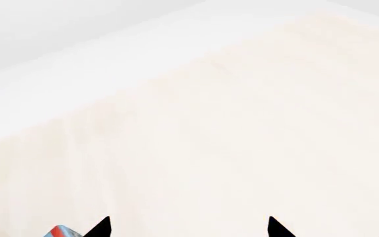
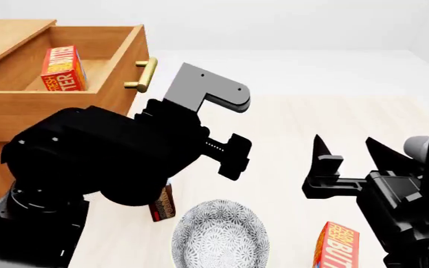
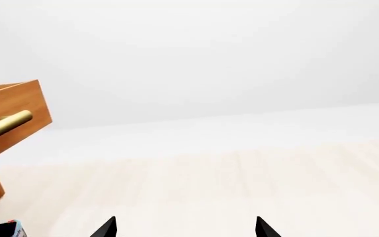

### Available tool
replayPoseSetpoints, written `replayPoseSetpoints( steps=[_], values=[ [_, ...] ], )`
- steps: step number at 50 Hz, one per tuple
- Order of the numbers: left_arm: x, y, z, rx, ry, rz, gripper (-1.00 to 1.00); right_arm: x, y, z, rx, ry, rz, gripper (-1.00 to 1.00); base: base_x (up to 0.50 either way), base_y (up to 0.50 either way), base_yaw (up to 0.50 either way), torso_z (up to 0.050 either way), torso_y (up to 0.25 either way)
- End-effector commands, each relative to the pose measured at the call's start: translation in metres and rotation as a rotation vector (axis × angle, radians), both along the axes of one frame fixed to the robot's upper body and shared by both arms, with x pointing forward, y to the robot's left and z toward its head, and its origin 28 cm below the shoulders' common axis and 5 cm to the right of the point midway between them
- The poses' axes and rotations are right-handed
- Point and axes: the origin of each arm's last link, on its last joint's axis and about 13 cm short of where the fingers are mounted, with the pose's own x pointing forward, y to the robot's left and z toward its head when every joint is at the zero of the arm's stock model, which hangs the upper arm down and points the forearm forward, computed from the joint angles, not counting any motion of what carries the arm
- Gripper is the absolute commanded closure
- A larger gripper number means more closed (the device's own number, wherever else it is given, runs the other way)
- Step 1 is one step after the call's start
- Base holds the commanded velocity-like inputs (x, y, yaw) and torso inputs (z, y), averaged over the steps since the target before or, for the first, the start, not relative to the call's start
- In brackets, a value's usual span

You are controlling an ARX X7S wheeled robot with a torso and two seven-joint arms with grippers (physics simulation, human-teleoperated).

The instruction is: Put the butter at the front in the top drawer of the cabinet and close it.

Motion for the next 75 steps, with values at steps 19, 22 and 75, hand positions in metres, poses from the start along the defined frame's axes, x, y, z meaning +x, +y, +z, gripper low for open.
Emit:
replayPoseSetpoints(
  steps=[19,22,75],
  values=[
    [0.027,0.023,-0.016,-0.036,0.047,0.206,-1.00,0.000,0.000,-0.001,0.000,0.000,0.005,-1.00,0.00,0.00,0.00,0.000,0.000],
    [0.028,0.028,-0.014,-0.034,0.036,0.234,-1.00,-0.001,0.000,-0.001,-0.001,0.000,0.004,-1.00,0.00,0.00,0.00,0.000,0.000],
    [0.054,0.104,-0.019,-0.095,-0.028,0.717,-1.00,-0.001,0.004,0.000,-0.001,-0.008,0.021,-1.00,0.00,0.00,0.00,0.000,0.000]
  ],
)
